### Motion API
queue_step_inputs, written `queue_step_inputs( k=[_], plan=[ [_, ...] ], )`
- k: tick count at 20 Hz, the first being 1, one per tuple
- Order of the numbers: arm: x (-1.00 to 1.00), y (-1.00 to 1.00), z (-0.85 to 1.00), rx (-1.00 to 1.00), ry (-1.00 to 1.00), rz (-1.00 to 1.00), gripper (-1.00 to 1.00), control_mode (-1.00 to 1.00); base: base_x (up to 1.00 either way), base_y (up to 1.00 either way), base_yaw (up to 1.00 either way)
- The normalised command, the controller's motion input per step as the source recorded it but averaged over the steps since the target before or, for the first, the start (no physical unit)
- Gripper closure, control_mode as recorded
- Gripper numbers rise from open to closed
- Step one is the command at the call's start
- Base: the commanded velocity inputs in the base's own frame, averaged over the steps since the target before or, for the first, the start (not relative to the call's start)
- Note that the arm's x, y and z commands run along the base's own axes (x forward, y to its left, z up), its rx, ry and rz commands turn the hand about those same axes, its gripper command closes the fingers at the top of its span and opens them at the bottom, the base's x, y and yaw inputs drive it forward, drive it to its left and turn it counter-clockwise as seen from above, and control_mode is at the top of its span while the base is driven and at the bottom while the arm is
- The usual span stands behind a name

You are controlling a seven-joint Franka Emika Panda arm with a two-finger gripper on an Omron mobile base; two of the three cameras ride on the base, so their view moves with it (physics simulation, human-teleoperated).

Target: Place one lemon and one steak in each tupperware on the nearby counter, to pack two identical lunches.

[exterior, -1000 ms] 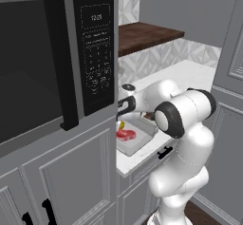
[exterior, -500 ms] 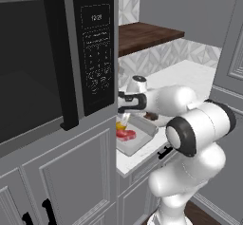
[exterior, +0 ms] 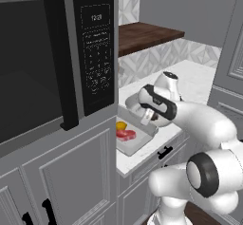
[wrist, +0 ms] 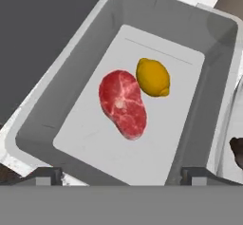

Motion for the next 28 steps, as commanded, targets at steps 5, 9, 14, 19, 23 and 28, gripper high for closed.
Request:
queue_step_inputs(
  k=[5,9,14,19,23,28],
  plan=[
    [-0.21,-0.39,0.93,0.00,0.26,-0.06,-1.00,-1.00,0.00,0.00,0.00],
    [-0.79,-0.06,0.41,0.00,0.28,-0.25,-1.00,-1.00,0.00,0.00,0.00],
    [-1.00,-0.04,0.03,0.00,0.02,-0.33,-1.00,-1.00,0.00,0.00,0.00],
    [-0.93,-0.23,-0.06,-0.04,-0.32,-0.22,-1.00,-1.00,0.00,0.00,0.00],
    [-0.68,-0.06,0.07,-0.07,-0.09,-0.14,-1.00,-1.00,0.00,0.00,0.00],
    [-0.76,0.05,0.51,-0.04,0.12,-0.16,-1.00,-1.00,0.00,0.00,0.00]
  ],
)
